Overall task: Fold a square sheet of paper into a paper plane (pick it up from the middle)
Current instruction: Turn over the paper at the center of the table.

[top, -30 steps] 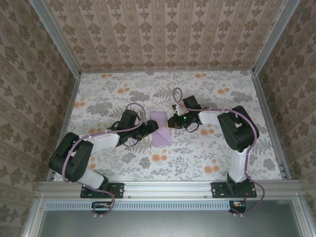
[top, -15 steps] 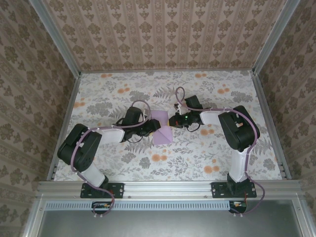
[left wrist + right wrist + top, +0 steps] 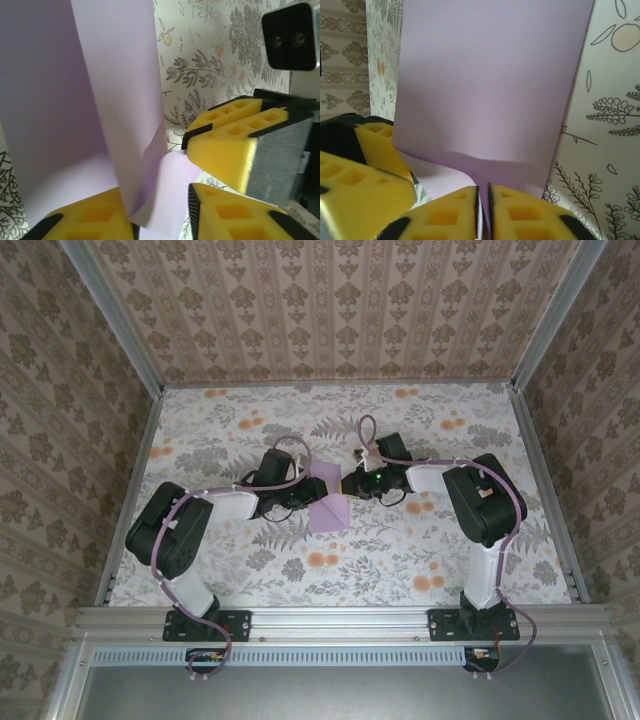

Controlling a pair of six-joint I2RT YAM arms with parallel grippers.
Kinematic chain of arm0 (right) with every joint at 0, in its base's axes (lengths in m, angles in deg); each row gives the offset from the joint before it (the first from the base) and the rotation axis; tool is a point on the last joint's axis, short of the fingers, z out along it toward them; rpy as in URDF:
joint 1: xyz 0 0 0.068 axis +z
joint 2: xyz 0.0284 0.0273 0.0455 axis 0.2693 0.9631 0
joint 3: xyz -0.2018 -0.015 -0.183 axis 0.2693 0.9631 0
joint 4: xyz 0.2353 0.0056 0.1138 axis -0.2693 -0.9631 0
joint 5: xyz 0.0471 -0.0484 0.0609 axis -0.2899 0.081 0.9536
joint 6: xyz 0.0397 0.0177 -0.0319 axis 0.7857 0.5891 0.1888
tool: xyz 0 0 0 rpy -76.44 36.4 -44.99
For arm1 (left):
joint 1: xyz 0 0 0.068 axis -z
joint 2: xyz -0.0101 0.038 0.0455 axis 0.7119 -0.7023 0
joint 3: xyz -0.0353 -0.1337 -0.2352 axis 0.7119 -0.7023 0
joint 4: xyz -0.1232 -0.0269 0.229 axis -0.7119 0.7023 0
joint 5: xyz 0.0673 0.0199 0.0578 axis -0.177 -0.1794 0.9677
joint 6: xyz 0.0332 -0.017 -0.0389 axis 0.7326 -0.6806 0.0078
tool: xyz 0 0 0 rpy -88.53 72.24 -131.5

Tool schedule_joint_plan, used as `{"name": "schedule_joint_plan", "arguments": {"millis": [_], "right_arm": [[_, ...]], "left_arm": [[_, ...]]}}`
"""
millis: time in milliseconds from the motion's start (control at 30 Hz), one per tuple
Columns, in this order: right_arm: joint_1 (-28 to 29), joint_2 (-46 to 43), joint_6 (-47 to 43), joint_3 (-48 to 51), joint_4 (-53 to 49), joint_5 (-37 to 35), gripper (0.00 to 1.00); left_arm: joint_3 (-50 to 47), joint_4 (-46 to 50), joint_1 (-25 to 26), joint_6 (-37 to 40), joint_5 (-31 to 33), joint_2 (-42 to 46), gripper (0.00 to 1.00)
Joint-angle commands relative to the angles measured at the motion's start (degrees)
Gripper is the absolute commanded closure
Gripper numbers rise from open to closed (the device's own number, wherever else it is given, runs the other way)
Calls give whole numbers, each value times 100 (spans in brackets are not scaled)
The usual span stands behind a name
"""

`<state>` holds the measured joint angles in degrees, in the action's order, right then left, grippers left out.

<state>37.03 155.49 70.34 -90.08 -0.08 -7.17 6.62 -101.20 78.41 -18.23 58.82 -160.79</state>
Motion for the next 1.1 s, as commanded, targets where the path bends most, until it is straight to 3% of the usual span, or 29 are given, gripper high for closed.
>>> {"name": "schedule_joint_plan", "arguments": {"millis": [0,133,233,367,533,667,800,1067], "right_arm": [[-99,-336,188,153,40,-34,71],[-206,-802,286,271,-134,-392,46],[-277,-1278,303,411,-288,-835,33],[-318,-1965,93,642,-593,-1694,23],[-343,-2727,-328,879,-911,-2566,14],[-348,-3152,-436,1057,-964,-2978,9],[-380,-3481,-448,1160,-974,-3210,7],[-385,-3581,-479,1233,-1004,-3354,4]], "left_arm": [[64,-84,-10,216,-166,-114,74],[77,12,-6,362,-164,-132,82],[164,245,-6,552,-101,-91,88],[452,1048,-6,940,181,124,94],[1208,3219,54,1939,907,771,94],[2005,5260,39,2782,1957,1266,95],[2913,6835,72,3141,3338,1371,95],[4153,8212,405,3057,5630,795,94]]}}
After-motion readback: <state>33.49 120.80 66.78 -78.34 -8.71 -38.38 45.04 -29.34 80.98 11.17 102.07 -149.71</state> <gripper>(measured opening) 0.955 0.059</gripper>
